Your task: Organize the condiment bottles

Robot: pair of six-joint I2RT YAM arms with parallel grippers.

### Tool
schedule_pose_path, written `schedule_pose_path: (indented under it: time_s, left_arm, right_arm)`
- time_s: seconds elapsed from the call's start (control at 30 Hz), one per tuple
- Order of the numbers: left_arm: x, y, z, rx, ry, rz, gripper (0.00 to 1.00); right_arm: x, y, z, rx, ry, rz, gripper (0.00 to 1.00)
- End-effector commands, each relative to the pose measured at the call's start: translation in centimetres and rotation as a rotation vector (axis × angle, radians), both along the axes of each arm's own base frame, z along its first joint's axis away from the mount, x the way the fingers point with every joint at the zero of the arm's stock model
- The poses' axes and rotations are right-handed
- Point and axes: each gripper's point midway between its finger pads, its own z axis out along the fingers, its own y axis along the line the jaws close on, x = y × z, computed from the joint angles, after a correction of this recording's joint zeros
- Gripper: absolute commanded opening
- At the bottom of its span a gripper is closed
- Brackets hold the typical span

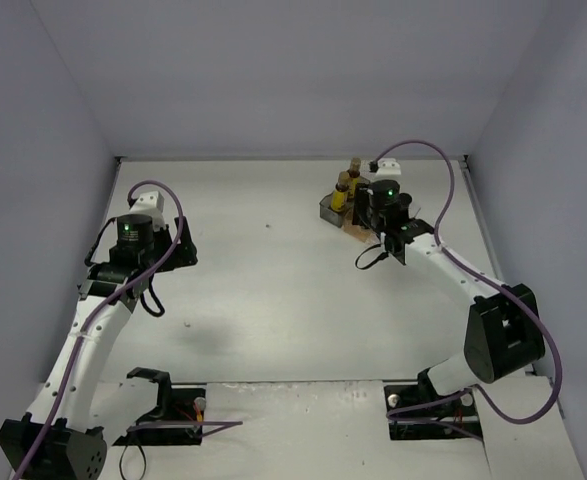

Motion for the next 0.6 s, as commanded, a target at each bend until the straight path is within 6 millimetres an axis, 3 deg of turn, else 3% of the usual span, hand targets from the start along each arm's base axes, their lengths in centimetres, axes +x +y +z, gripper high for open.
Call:
schedule_pose_path:
  time_s: [0.0,0.27,0.57]
  left_arm:
    - [0.9,-0.1,1.2,-0.023,-0.044,0.010,0.85]
    - [1.0,-0.1,1.0,-0.022,-0.037,0.010,0.86]
    - [1.1,-0.1,0.7,-0.021,-0.028,0.012,0.86]
  right_arm:
    - [0.6,-3.1,2.2,0.046,-0.073,-0.110,0.00]
    - [1.9,-7.5,1.4,0.083,-0.063,-0.201,0.00]
    - [2.5,-8.6,-1.6,0.124,-0.003,-0.231,0.00]
